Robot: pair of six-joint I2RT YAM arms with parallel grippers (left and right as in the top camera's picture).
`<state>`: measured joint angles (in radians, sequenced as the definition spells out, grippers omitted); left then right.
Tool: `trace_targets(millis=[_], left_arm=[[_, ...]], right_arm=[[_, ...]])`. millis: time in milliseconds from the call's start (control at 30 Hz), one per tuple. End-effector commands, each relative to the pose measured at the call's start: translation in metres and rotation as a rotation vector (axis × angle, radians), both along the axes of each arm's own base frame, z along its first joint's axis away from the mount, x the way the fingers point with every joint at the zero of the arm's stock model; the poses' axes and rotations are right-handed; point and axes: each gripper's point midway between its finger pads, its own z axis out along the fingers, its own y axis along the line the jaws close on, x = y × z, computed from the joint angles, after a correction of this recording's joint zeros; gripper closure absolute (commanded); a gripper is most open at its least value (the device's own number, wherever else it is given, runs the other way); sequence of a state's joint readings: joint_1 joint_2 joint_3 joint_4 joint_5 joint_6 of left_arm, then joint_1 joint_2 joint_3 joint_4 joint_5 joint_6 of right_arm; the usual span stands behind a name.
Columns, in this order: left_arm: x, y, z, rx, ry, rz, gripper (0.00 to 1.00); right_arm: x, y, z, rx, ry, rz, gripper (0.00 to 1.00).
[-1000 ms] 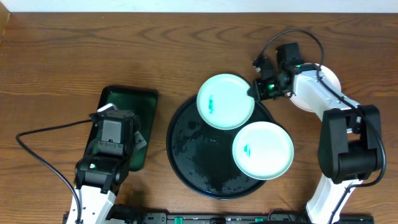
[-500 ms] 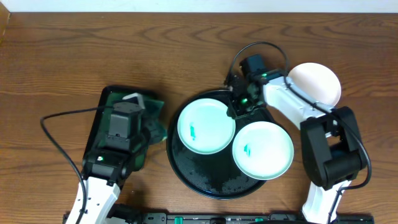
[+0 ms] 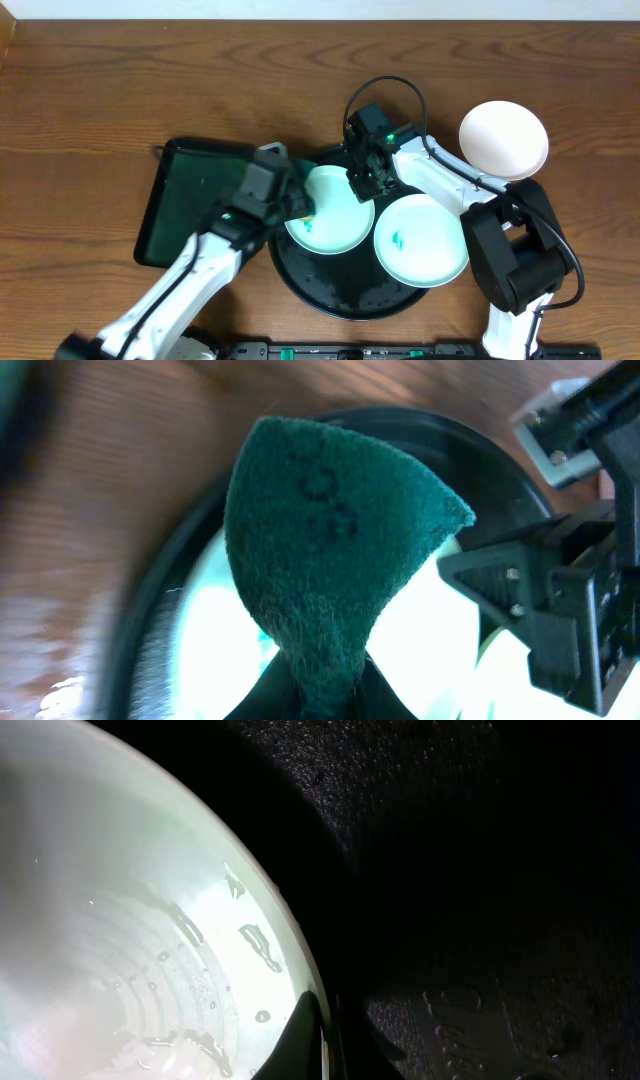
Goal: Clean dirty plates on tray and stack at the side
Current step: 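Bring sponge with left gripper onto the light green plate, then scrub light green plate with sponge while right gripper holds rim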
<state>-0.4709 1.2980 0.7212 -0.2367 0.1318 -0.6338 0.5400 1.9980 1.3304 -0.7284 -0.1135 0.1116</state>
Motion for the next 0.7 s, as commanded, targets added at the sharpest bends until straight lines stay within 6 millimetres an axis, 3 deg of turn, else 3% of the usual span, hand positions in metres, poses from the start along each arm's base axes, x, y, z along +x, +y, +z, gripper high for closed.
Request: trace_targets(millis=[0,300,500,667], left_arm=[[0.008,-0.025,-0.007,-0.045,0.002,0.006,0.93],[0.015,-0.045,-0.064,0.084,0.006,0.042,0.93],[0.007,-0.001,-0.099,0.324,0.057,0.132,0.93],[-0.003,0.039,-0.096,0.517,0.060,0.189,0.92]], right_arm=[[0.001,-0.001,0.001,-0.019,-0.017,-0.040,0.99],[0.001,-0.001,0.001,-0.020,-0.017,-0.039,0.99],[0.001,-0.001,0.001,-0.021,-0.017,-0.039,0.99],[0.001,-0.002,0.001,-0.022,-0.017,-0.039,0.99]])
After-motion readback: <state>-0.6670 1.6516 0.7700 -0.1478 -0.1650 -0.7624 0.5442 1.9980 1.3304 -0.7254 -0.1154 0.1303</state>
